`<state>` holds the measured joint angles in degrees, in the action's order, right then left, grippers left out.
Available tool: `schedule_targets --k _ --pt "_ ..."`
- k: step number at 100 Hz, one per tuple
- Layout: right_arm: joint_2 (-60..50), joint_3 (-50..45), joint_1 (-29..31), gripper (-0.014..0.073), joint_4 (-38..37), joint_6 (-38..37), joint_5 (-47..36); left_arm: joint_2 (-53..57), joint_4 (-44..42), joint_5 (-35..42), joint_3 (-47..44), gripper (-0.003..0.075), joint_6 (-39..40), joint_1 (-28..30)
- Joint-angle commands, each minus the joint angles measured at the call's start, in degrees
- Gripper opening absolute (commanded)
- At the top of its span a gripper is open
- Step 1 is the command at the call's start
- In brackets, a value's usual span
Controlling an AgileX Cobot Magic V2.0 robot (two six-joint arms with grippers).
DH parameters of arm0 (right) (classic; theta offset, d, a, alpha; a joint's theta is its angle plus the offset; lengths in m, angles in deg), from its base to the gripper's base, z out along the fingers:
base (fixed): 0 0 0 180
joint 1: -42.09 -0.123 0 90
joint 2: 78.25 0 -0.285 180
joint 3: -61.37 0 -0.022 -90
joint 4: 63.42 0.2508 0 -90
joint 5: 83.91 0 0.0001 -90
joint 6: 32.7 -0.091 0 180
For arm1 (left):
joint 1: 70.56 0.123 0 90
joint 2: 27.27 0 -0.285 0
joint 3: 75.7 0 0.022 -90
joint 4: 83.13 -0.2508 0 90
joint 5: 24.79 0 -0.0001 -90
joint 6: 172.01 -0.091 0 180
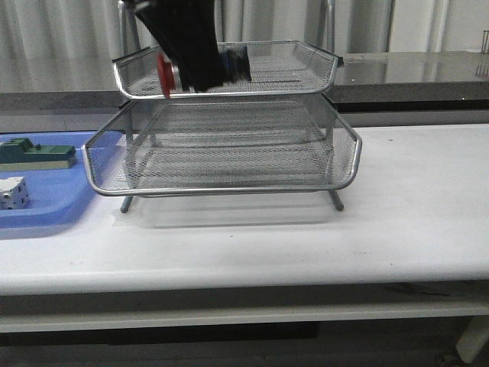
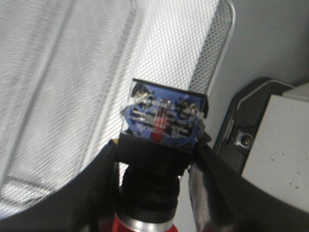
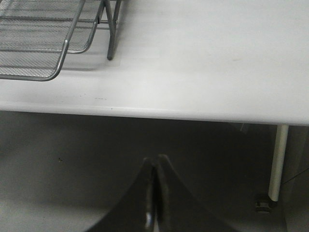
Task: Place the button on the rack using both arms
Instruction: 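Carry the button into the pulled-out middle wire tray with the left gripper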
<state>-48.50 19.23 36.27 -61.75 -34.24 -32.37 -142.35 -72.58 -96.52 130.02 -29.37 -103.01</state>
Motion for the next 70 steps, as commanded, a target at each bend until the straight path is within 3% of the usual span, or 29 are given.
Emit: schedule_targets --k 1,58,70 --pt "0.3 2.0 0.0 -0.0071 -0.1 -0.1 -3.8 0.8 0.5 1.2 1.5 -0.0021 0.6 -0.8" --pt "0.3 2.0 0.0 -0.0071 -0.1 -0.1 -3.8 -2.1 -2.9 7.0 1.5 -0.0016 0.6 -0.8" --pt "0.3 2.0 0.0 -0.0071 -0.1 -0.1 -3.8 -2.2 -3.4 7.7 1.5 0.0037 0.6 -0.8"
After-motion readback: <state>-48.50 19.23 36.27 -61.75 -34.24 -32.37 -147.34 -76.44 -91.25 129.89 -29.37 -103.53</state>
